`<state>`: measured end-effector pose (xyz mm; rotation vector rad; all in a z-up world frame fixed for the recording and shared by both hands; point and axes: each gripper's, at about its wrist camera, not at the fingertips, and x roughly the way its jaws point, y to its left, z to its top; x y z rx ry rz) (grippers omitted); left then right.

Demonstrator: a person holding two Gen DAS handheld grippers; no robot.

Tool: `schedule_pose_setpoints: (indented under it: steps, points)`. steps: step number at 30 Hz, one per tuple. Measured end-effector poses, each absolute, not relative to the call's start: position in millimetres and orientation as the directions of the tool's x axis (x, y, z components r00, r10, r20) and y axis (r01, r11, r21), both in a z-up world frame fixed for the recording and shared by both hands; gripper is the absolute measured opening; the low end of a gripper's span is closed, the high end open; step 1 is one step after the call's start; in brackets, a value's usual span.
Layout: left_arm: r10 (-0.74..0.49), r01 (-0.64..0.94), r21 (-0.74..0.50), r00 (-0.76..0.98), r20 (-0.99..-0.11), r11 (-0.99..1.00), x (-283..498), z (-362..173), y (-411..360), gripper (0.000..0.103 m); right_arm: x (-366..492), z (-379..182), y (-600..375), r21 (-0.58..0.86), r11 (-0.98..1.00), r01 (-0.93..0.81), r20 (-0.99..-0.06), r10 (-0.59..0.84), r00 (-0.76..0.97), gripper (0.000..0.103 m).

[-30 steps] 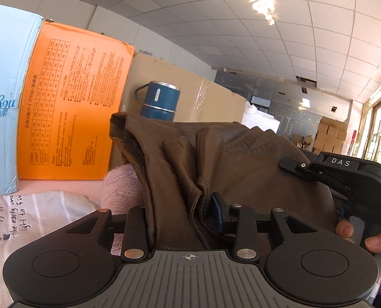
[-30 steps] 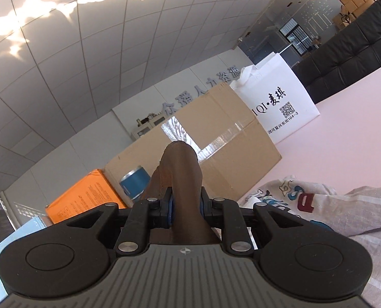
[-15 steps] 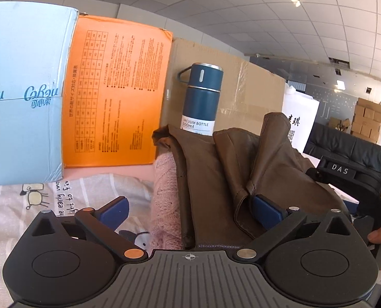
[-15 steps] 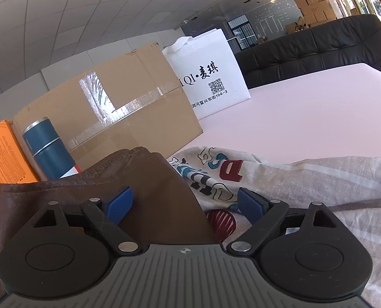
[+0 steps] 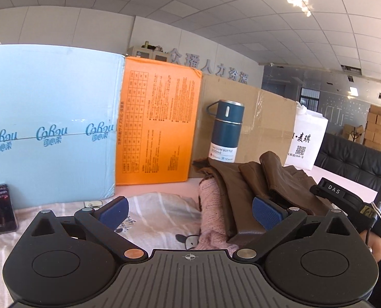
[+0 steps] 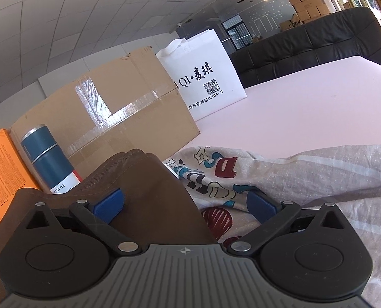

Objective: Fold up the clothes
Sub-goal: 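Lower the vest onto the pink sweater and open both grippers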

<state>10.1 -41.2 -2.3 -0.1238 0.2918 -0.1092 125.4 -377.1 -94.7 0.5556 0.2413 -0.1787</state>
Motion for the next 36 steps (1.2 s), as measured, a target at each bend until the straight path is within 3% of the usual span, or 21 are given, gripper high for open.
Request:
schedule_pose_setpoints:
  steps: [3, 10, 16, 24, 30, 36]
  points:
    - [-0.113, 0.076, -0.157, 0.963, -0.243, 0.985, 3, 2, -23, 0.103, 111, -90, -373, 0.494, 0.844, 0.211, -0.184, -0.136, 0.974, 0.103]
    - [-0.132, 0.064, -0.255, 0.957, -0.258, 0.965, 3, 6, 5, 0.103, 66, -72, -357, 0.449, 0.848, 0.281, -0.007, -0.311, 0.950, 0.103]
    - [-0.146, 0.076, -0.289, 0.962, -0.230, 0.954, -6, 20, 12, 0.103, 11, -39, -328, 0.388, 0.901, 0.194, 0.067, -0.238, 0.969, 0.103]
    - [-0.209, 0.156, -0.286, 0.964, -0.164, 0.945, -28, 41, 8, 0.103, -69, 42, -307, 0.426, 0.903, 0.059, 0.072, -0.099, 0.993, 0.103]
    - [-0.240, 0.209, -0.317, 0.969, -0.063, 0.925, -48, 59, 16, 0.103, -140, 105, -292, 0.296, 0.955, 0.025, 0.072, -0.048, 0.996, 0.103]
    - [-0.300, 0.262, -0.309, 0.950, -0.085, 0.914, -49, 68, 18, 0.103, -192, 131, -267, 0.170, 0.984, 0.048, 0.013, -0.051, 0.999, 0.103]
